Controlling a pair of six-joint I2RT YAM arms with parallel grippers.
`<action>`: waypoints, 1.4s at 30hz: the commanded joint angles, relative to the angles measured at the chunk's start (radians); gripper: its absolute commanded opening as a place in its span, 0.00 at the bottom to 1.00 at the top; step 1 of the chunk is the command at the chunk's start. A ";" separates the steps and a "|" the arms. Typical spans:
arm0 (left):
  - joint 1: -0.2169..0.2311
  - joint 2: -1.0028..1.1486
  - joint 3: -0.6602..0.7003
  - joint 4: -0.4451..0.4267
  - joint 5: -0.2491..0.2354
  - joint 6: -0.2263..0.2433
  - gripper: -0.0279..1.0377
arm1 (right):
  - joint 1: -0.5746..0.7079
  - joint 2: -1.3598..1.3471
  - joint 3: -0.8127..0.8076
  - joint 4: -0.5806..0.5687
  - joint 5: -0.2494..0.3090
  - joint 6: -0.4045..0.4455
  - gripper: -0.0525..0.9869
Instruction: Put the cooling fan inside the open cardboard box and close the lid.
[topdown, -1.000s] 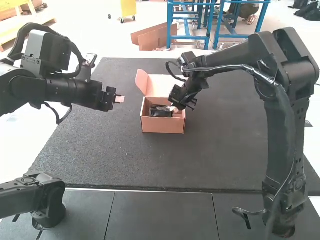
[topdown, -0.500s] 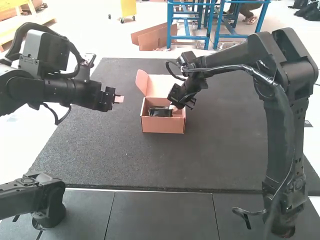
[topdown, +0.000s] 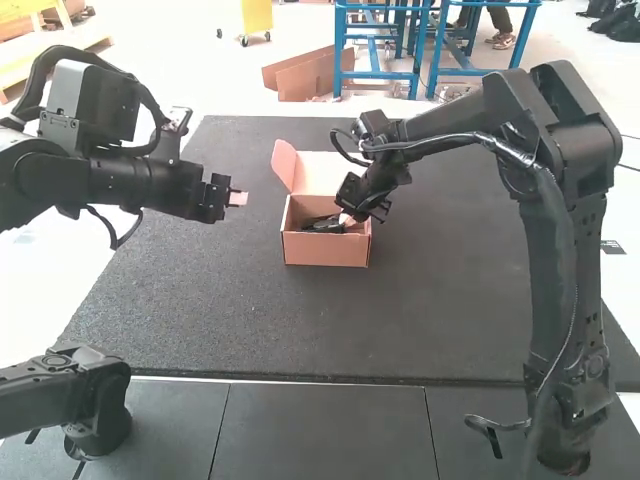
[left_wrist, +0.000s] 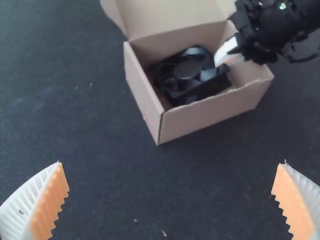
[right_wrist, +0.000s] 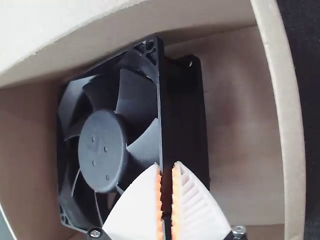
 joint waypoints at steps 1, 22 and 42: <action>-0.004 -0.016 0.014 0.011 0.013 0.009 0.93 | 0.002 -0.013 0.045 0.015 -0.051 -0.002 0.41; 0.087 0.130 0.041 0.119 0.008 -0.094 0.93 | -0.084 -0.178 0.263 -0.269 0.050 -0.635 0.91; 0.134 0.386 0.091 0.318 -0.098 -0.108 0.93 | -0.139 -0.463 -0.189 0.018 0.246 -0.818 0.91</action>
